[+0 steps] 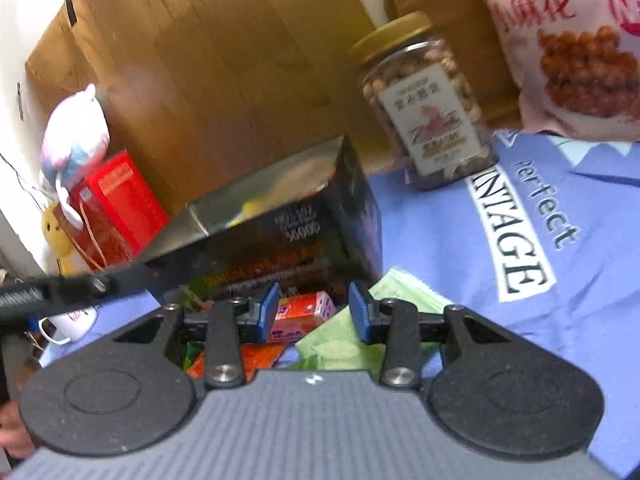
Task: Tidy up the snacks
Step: 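Grasp the pink UHA candy box with the left tool and lift it, then release the candy box into the tin from the left tool, then grasp the pale green pastry packet with the left tool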
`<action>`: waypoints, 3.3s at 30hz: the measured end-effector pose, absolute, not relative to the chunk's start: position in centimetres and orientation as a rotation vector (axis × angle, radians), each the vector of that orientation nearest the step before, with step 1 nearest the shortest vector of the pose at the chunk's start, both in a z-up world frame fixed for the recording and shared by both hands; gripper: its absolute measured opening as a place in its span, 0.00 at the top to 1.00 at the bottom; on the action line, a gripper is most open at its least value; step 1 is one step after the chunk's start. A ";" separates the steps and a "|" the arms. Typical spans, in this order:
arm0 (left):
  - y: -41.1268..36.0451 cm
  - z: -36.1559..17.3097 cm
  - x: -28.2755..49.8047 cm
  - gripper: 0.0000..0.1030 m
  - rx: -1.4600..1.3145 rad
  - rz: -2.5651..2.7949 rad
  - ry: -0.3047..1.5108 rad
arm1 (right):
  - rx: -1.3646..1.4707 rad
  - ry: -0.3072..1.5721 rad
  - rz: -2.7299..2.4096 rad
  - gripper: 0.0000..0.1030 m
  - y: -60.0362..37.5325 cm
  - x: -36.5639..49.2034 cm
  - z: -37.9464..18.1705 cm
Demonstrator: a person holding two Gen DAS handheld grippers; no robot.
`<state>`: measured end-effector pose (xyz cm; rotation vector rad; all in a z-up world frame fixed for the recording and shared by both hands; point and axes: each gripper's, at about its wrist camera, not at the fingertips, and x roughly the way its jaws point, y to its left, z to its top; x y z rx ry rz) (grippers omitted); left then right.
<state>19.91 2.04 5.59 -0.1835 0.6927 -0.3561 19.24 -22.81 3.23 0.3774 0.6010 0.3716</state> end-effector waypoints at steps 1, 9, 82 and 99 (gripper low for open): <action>1.7 4.9 20.5 0.51 -0.176 -0.345 0.719 | 0.355 0.599 0.375 0.59 -22.3 19.5 3.3; 0.6 2.4 20.8 0.51 -0.221 -0.388 0.836 | 0.228 0.670 0.414 0.57 -20.3 19.7 2.6; -9.2 2.9 18.6 0.72 -0.261 -0.577 0.931 | -0.072 0.625 0.349 0.49 -24.1 11.6 2.1; -9.1 2.8 14.2 0.70 -0.242 -0.533 0.858 | -0.038 0.616 0.330 0.56 -23.8 8.9 2.1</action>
